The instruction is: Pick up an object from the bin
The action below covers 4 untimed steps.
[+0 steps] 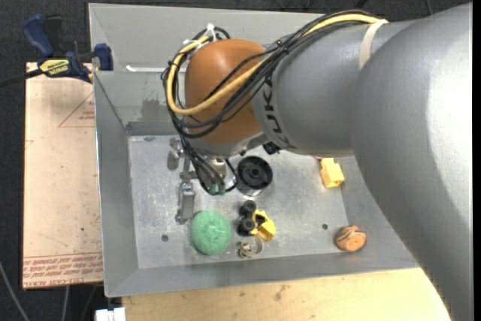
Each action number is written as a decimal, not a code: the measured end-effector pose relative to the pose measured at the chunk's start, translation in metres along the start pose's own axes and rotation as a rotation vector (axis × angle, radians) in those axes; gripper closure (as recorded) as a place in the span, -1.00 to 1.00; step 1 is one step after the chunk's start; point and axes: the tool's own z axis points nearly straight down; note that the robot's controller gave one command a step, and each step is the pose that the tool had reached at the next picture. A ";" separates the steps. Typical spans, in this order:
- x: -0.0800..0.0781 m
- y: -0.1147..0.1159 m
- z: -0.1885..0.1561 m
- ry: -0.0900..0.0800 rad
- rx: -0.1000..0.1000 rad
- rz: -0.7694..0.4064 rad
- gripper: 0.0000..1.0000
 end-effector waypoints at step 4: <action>0.034 -0.093 0.057 -0.006 0.000 -0.032 -1.00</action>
Offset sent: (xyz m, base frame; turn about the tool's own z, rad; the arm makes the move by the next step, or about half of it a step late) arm -0.0260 -0.0678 -0.0060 -0.0295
